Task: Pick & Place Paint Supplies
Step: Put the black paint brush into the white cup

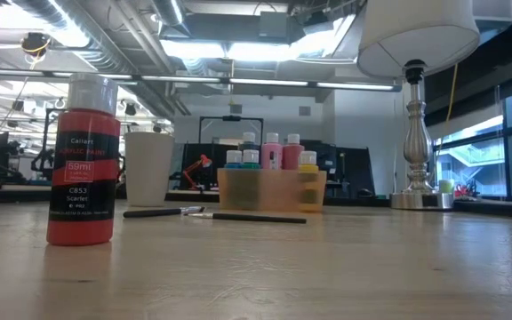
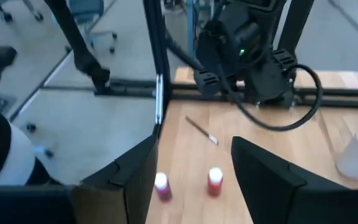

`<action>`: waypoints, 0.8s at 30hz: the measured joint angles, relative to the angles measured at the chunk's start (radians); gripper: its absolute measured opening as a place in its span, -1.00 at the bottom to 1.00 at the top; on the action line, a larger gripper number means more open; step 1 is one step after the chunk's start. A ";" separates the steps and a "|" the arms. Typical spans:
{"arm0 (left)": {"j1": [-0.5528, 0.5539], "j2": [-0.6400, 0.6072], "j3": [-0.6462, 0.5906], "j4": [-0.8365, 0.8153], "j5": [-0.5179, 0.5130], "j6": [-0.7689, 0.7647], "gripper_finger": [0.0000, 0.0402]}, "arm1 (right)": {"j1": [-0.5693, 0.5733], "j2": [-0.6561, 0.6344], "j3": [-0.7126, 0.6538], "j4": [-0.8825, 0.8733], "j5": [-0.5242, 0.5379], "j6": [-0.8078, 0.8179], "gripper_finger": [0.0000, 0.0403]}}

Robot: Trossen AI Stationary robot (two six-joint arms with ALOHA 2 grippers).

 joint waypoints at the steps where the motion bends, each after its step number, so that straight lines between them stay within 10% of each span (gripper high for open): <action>1: -0.005 -0.034 -0.026 -0.001 0.000 -0.014 -0.26 | -0.007 0.000 0.000 0.016 0.000 -0.003 0.03; 24: -0.057 -0.183 -0.317 0.290 -0.031 -0.229 -0.26 | -0.076 0.072 0.000 0.178 -0.156 0.073 0.03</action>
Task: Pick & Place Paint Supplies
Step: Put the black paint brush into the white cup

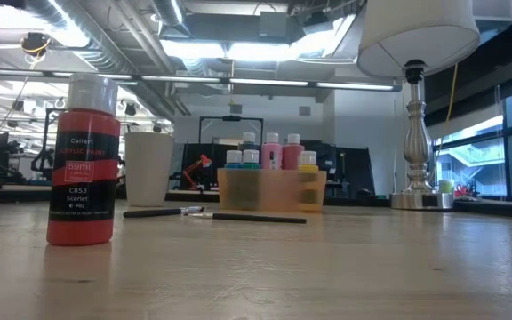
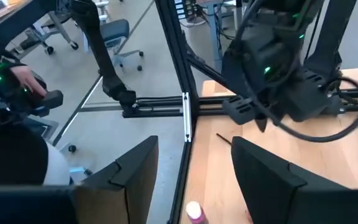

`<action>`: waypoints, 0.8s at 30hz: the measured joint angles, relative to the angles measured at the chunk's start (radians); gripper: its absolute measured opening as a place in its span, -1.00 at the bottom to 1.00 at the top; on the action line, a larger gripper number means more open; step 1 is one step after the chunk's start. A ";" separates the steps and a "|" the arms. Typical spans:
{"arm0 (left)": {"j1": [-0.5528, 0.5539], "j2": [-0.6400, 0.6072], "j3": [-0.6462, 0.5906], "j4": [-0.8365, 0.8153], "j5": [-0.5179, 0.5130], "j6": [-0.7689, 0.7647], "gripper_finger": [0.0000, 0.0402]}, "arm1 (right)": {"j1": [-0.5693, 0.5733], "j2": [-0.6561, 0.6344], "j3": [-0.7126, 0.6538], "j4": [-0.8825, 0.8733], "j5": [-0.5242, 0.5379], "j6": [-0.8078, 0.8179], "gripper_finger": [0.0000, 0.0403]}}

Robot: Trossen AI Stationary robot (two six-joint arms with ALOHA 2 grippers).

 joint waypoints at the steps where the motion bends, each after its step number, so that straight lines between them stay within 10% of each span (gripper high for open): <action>1: -0.008 0.000 -0.016 0.017 0.000 -0.021 -0.26 | 0.003 0.000 0.000 -0.001 0.000 0.000 0.03; 24: -0.092 0.000 -0.333 0.330 0.032 -0.138 -0.25 | -0.008 0.000 0.000 0.016 0.003 0.004 0.03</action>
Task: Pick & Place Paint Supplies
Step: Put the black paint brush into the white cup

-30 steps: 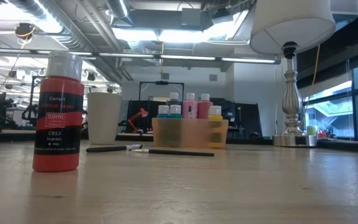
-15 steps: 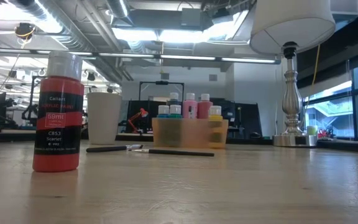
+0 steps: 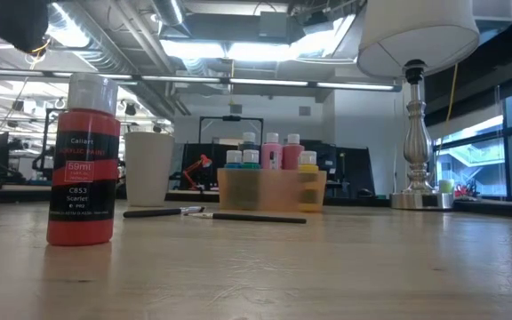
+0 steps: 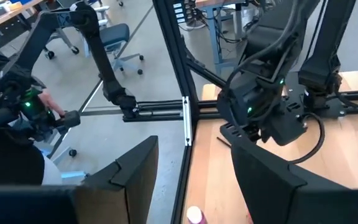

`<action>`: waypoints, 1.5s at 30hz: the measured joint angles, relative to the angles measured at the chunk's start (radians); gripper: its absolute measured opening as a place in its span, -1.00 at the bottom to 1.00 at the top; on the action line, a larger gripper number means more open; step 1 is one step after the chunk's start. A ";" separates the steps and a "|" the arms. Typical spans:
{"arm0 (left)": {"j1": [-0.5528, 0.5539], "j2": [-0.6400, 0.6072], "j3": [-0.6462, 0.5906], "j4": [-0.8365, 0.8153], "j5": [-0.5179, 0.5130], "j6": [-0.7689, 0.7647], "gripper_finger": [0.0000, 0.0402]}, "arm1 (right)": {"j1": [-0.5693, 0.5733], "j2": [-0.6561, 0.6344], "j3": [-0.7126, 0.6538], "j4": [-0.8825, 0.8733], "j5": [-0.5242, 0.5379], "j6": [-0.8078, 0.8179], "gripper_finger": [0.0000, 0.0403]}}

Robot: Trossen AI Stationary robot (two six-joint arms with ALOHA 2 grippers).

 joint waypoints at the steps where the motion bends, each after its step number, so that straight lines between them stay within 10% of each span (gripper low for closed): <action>1: 0.000 0.000 -0.012 0.022 -0.002 0.002 -0.25 | -0.002 0.000 0.000 0.000 0.000 -0.002 0.03; 45: 0.102 0.171 -0.120 0.282 0.080 0.066 -0.26 | 0.005 0.000 0.000 -0.026 -0.097 -0.005 0.03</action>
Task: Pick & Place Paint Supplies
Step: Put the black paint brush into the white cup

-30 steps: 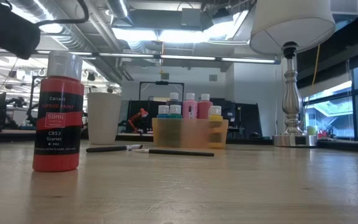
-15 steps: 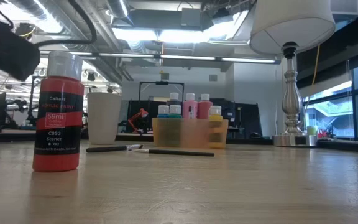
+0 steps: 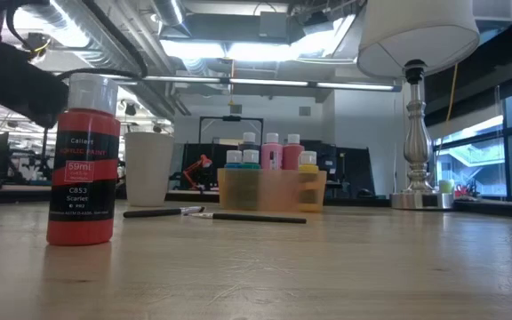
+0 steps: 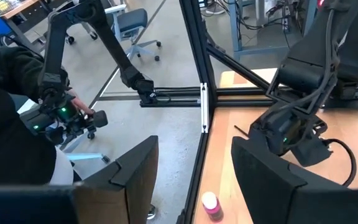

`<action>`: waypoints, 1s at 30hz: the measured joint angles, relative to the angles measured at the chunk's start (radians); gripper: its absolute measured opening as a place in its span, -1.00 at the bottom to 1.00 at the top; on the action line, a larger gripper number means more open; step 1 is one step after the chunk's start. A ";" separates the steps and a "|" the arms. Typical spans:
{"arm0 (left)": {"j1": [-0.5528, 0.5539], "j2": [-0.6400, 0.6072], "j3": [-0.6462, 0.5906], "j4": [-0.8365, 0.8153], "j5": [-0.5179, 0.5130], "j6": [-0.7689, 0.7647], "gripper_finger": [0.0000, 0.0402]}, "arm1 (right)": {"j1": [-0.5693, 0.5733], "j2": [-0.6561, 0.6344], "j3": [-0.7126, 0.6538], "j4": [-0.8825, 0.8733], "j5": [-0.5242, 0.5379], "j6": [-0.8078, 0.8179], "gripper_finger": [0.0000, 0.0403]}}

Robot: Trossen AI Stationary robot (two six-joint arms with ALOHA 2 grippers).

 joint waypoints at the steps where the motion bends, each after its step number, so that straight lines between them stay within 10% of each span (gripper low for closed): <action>1: 0.000 0.007 0.000 0.002 0.007 0.005 -0.26 | 0.002 0.000 0.000 0.000 0.000 0.000 0.03; 30: -0.023 0.064 0.041 -0.032 0.015 0.031 -0.26 | 0.009 0.000 0.000 -0.005 0.000 0.008 0.03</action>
